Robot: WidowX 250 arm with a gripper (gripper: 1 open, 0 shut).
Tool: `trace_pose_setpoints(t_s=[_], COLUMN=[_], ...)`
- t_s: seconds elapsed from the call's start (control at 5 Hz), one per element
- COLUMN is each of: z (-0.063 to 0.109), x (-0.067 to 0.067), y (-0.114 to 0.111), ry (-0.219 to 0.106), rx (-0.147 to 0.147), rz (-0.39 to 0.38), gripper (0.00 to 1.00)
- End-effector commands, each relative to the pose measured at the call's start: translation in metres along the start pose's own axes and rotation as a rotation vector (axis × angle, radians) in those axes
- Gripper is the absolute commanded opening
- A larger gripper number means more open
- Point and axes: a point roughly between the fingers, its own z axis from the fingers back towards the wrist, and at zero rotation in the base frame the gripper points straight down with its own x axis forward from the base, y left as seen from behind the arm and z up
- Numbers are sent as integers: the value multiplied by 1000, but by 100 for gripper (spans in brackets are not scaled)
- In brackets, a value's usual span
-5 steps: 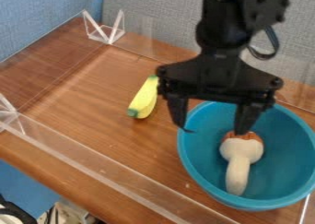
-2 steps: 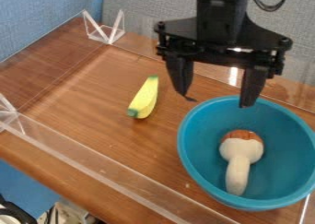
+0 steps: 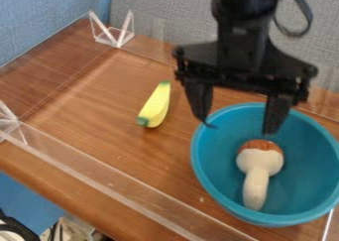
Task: Put the mushroom in the blue bowl
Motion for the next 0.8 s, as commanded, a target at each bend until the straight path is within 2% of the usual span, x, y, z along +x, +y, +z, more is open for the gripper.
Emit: trace_pose_setpoints(t_s=[0.0, 0.2, 0.4, 0.6], z=[5, 10, 14, 9], x=[8, 12, 14, 19], y=[-1, -4, -7, 0], ry=[-37, -39, -39, -33], rx=[0, 18, 20, 8], rz=[4, 46, 86, 79], gripper=[100, 100, 100, 100])
